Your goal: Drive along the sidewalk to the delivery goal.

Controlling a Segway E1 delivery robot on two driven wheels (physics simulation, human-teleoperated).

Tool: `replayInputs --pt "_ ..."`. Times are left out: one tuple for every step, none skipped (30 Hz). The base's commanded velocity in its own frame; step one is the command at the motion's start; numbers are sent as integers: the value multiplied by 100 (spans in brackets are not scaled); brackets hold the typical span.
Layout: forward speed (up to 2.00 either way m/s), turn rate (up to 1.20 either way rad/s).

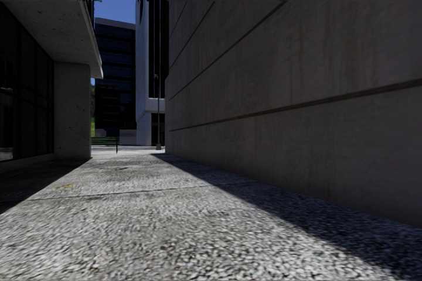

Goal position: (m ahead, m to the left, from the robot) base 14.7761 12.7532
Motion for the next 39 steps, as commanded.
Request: replayInputs --pt "200 52" --pt "200 52" --pt "200 52" --pt "200 52" --pt "200 52" --pt "200 52" --pt "200 52" --pt "200 52" --pt "200 52" --pt "200 52" --pt "200 52" --pt "200 52" --pt "200 52" --pt "200 52" --pt "200 52" --pt "200 52" --pt "200 47" --pt "200 0" --pt "200 0" --pt "200 0" --pt "200 0" --pt "200 0" --pt "200 0" --pt "200 0" --pt "200 0" --pt "200 0" --pt "200 0" --pt "200 0" --pt "200 0" --pt "200 0" --pt "200 0" --pt "200 0" --pt "200 0" --pt "200 0" --pt "200 0" --pt "200 0" --pt "200 0" --pt "200 0" --pt "200 0"
